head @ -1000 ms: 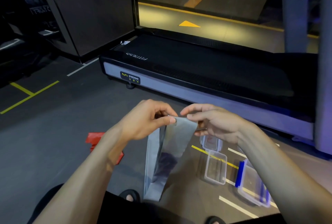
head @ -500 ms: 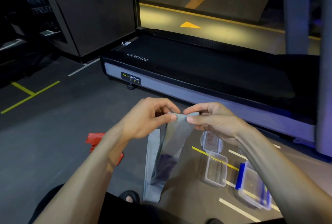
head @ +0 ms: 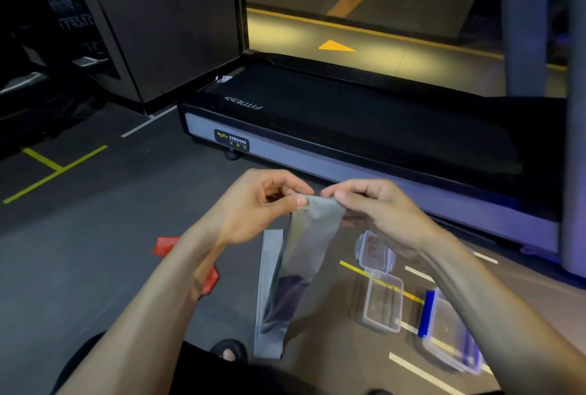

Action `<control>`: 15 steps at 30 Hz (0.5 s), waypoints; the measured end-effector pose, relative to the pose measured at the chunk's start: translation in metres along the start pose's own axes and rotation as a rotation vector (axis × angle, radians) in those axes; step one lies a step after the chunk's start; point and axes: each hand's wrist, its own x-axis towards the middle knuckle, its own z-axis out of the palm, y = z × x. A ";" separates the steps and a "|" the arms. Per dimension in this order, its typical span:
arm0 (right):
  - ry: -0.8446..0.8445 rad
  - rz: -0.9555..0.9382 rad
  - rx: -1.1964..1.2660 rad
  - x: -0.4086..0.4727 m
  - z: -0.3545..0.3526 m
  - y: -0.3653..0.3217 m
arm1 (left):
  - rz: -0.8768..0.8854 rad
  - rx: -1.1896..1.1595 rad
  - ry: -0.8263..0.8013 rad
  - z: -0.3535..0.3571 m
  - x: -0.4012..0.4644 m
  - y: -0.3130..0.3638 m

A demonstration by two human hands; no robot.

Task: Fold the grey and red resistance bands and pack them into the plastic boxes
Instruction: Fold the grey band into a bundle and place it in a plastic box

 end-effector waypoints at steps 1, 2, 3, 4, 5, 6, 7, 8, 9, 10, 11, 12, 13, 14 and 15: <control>-0.023 0.066 0.079 0.000 0.000 -0.001 | 0.001 0.000 0.000 0.000 0.000 0.000; -0.036 0.114 0.116 -0.001 -0.001 -0.002 | 0.002 0.000 -0.003 0.000 0.000 0.001; -0.037 0.146 0.129 -0.001 -0.002 -0.002 | 0.003 0.001 -0.004 0.001 0.000 0.000; -0.024 0.167 0.138 0.000 -0.003 -0.001 | 0.001 0.005 -0.002 0.001 -0.001 0.000; 0.001 0.181 0.146 0.000 -0.004 0.000 | 0.000 0.006 0.000 0.000 0.000 -0.001; 0.034 0.191 0.156 0.001 -0.005 0.001 | 0.000 0.005 0.000 0.000 0.000 -0.002; 0.067 0.199 0.164 0.001 -0.005 0.001 | -0.001 0.005 0.000 -0.001 0.000 -0.002; 0.091 0.203 0.166 0.001 -0.006 0.003 | -0.003 0.005 0.001 -0.001 0.001 -0.002; 0.105 0.202 0.162 0.001 -0.006 0.005 | -0.006 0.006 0.003 -0.001 0.001 -0.003; 0.111 0.199 0.159 0.001 -0.005 0.006 | -0.007 0.006 0.007 -0.001 0.001 -0.003; 0.112 0.192 0.152 0.000 -0.003 0.006 | -0.005 0.008 0.011 0.000 0.001 -0.003; 0.108 0.180 0.140 0.000 -0.002 0.007 | -0.002 0.013 0.015 0.000 0.002 -0.003; 0.102 0.165 0.125 0.000 0.000 0.007 | 0.000 0.019 0.018 0.000 0.002 -0.003; 0.097 0.150 0.108 0.001 0.001 0.007 | 0.003 0.026 0.018 0.000 0.002 -0.004; 0.095 0.136 0.085 0.001 0.002 0.007 | 0.005 0.035 0.017 0.001 0.002 -0.005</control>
